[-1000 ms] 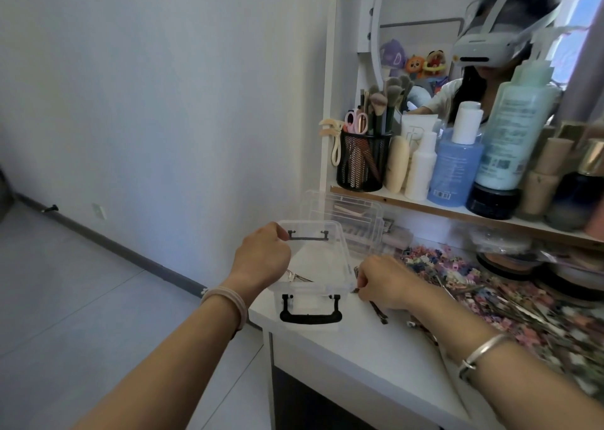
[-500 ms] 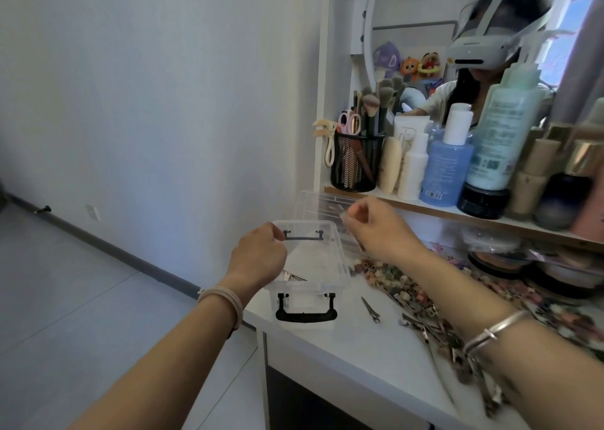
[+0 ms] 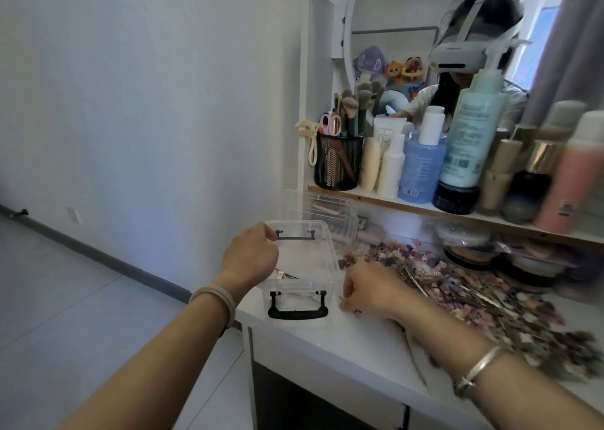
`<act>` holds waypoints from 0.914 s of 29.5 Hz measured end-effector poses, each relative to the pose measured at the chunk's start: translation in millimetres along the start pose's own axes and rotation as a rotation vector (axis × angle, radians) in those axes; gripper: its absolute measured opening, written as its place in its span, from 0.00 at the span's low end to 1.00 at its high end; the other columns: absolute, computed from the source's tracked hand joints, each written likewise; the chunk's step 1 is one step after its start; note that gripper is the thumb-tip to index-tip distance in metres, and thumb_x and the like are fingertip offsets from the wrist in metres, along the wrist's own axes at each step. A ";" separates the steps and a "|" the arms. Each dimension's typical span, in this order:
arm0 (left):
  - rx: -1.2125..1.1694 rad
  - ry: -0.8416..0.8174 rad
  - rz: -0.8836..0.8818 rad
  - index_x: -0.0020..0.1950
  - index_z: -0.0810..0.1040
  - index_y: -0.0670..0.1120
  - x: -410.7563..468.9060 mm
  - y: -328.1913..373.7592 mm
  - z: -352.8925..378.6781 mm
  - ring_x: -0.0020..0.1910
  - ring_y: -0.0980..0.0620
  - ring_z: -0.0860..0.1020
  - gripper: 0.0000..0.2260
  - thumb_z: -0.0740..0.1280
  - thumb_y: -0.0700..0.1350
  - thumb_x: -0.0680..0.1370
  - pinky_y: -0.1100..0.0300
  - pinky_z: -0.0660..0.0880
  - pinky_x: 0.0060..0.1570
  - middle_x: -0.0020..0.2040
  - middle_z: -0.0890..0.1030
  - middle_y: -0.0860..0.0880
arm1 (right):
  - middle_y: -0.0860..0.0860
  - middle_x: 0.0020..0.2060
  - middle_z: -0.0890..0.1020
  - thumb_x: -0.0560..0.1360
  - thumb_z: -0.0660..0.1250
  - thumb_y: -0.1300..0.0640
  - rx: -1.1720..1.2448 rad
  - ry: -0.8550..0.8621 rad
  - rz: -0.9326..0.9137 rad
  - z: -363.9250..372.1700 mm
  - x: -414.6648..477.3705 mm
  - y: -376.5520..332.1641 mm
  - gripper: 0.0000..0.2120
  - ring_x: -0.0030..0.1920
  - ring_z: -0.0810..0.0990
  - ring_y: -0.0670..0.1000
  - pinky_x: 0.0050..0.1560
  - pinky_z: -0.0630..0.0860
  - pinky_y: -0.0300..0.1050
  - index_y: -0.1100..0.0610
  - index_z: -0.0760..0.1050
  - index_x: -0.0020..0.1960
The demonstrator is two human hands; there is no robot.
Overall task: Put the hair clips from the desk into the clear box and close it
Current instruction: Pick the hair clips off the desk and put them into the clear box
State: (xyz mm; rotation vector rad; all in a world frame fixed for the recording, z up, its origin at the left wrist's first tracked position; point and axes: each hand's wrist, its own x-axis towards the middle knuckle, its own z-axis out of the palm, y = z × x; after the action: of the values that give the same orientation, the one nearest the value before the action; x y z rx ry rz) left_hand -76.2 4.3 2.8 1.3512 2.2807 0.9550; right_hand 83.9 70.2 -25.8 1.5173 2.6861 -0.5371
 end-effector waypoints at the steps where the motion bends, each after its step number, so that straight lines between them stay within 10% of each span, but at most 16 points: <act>1: 0.001 0.002 0.002 0.64 0.72 0.43 -0.6 0.6 0.1 0.63 0.43 0.71 0.18 0.52 0.35 0.77 0.50 0.69 0.64 0.67 0.72 0.44 | 0.59 0.42 0.84 0.69 0.68 0.63 -0.001 0.004 0.005 2.1 1.2 0.6 0.04 0.43 0.82 0.56 0.43 0.78 0.48 0.64 0.80 0.39; 9: -0.008 -0.025 0.031 0.64 0.72 0.44 -8.2 3.1 3.2 0.61 0.43 0.73 0.18 0.52 0.35 0.77 0.52 0.70 0.63 0.66 0.72 0.44 | 0.44 0.29 0.77 0.74 0.67 0.58 0.760 0.256 -0.128 -46.1 -12.2 -17.2 0.05 0.31 0.72 0.44 0.34 0.69 0.35 0.53 0.77 0.40; 15: -0.002 -0.044 0.039 0.65 0.71 0.45 -14.4 6.3 6.5 0.63 0.43 0.71 0.18 0.53 0.36 0.77 0.54 0.69 0.62 0.68 0.71 0.44 | 0.46 0.35 0.77 0.73 0.69 0.58 0.423 0.243 -0.018 -41.0 -19.1 8.8 0.09 0.35 0.76 0.46 0.38 0.74 0.39 0.49 0.72 0.38; 20: 0.000 -0.040 0.038 0.65 0.71 0.44 -18.8 10.3 8.3 0.64 0.43 0.70 0.18 0.53 0.36 0.78 0.55 0.67 0.62 0.68 0.71 0.44 | 0.53 0.38 0.83 0.71 0.70 0.59 0.009 -0.104 0.085 -28.2 -43.9 27.6 0.08 0.36 0.80 0.50 0.35 0.76 0.39 0.58 0.76 0.48; 27: 0.009 -0.037 0.042 0.65 0.71 0.44 -24.9 15.3 12.5 0.64 0.44 0.70 0.18 0.53 0.35 0.77 0.56 0.67 0.62 0.68 0.72 0.44 | 0.61 0.52 0.81 0.69 0.63 0.70 -0.084 0.067 0.027 -0.5 -29.3 34.4 0.15 0.45 0.78 0.56 0.39 0.67 0.44 0.66 0.75 0.55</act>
State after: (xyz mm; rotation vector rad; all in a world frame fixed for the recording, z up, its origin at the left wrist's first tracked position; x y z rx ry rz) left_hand -46.6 -7.5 2.8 1.4135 2.2408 0.9264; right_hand 128.1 62.3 -30.2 1.5745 2.6953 -0.3739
